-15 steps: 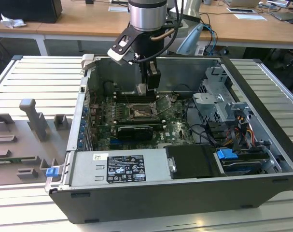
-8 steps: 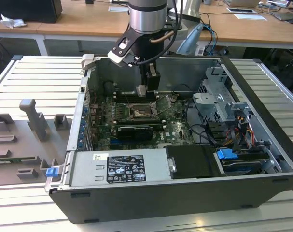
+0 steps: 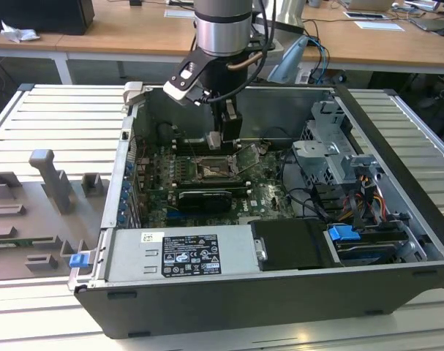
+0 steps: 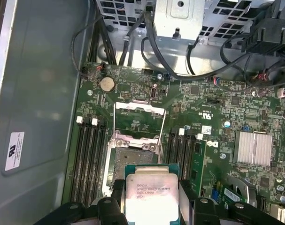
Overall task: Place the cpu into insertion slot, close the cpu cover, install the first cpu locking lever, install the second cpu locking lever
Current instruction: 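Place the cpu into insertion slot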
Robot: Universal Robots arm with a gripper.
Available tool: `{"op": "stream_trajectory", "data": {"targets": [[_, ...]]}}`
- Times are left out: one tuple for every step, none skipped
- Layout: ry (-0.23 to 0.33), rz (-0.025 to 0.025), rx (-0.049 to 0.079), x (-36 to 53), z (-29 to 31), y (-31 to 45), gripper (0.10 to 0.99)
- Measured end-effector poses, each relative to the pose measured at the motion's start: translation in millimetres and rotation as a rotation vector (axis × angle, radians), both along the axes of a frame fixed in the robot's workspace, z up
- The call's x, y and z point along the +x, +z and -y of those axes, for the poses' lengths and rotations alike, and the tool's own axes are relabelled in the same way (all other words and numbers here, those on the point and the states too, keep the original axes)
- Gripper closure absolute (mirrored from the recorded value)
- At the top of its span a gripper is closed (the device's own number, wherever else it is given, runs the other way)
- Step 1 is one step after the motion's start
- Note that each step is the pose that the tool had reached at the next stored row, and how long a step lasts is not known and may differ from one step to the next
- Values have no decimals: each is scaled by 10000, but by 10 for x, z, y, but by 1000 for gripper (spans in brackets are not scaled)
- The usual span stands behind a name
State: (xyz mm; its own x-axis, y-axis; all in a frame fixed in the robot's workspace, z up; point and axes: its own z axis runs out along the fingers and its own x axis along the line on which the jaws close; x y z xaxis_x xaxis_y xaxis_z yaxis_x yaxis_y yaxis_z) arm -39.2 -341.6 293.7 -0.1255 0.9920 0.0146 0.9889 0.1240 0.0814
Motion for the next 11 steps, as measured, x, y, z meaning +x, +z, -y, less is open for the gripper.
{"op": "stream_trajectory", "data": {"targets": [[0, 0, 1, 0, 0, -12, 545], [0, 0, 0, 0, -1, -49, 545], [-3, -10, 0, 0, -5, -79, 545], [-15, -22, 1, 0, -11, -97, 545], [-40, -34, 1, 0, -17, -115, 545], [-143, -43, 0, 2, -25, -147, 545], [-248, -44, 1, 2, -26, -166, 545], [-364, -43, 2, 3, -27, -184, 545], [-493, -44, 1, 3, -27, -203, 545], [-613, -44, 3, 3, -29, -225, 545], [-702, -45, 2, 3, -32, -243, 545]]}}
